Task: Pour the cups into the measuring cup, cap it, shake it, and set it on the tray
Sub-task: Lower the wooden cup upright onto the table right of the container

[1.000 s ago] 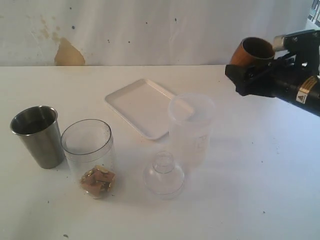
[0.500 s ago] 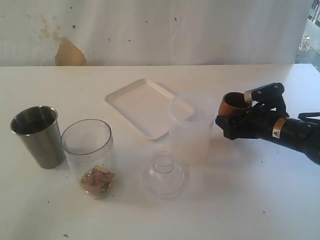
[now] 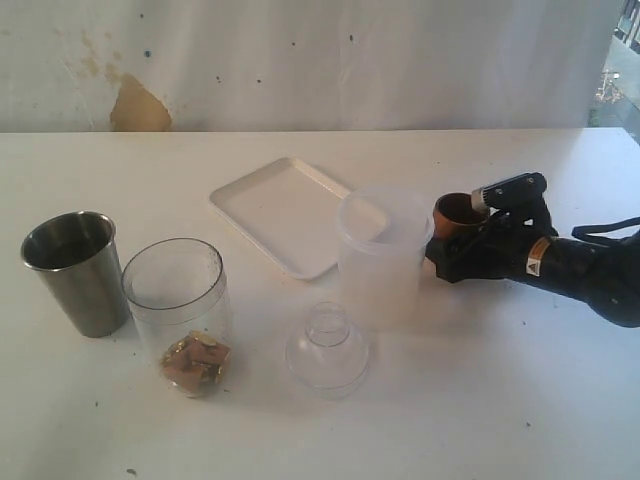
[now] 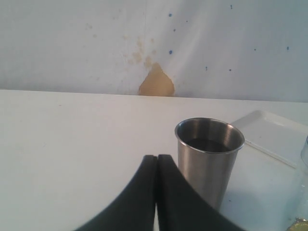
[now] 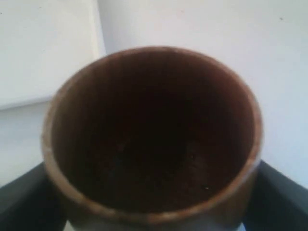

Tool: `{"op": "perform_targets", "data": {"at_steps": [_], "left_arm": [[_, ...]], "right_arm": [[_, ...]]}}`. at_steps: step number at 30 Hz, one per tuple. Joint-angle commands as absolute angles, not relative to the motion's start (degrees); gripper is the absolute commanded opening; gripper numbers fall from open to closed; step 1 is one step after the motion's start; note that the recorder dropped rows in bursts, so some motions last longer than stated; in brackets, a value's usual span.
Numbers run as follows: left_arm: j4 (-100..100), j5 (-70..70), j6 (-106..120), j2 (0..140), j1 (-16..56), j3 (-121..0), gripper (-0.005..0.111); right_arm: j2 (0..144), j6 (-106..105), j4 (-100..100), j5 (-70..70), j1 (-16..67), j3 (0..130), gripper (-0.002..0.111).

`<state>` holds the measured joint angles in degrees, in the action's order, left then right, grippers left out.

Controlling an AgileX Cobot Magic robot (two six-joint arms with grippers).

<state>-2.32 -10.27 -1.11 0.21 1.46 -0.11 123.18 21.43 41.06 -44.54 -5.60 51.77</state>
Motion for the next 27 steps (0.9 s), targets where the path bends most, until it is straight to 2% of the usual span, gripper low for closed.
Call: {"op": "perform_targets", "data": {"at_steps": [1,4,27], "left_arm": [[-2.6,-9.86,-1.25,0.0,1.37,0.0,0.001],[-2.6,-9.86,-1.25,0.0,1.37,0.0,0.001],[-2.6,-9.86,-1.25,0.0,1.37,0.0,0.001]], "right_arm": [[123.88,21.65,40.9,-37.98,-3.48,53.98,0.078],[123.88,21.65,40.92,-34.95,-2.9,54.58,0.086],[115.59,27.52,43.08,-30.35,-2.82,54.58,0.086]]}}
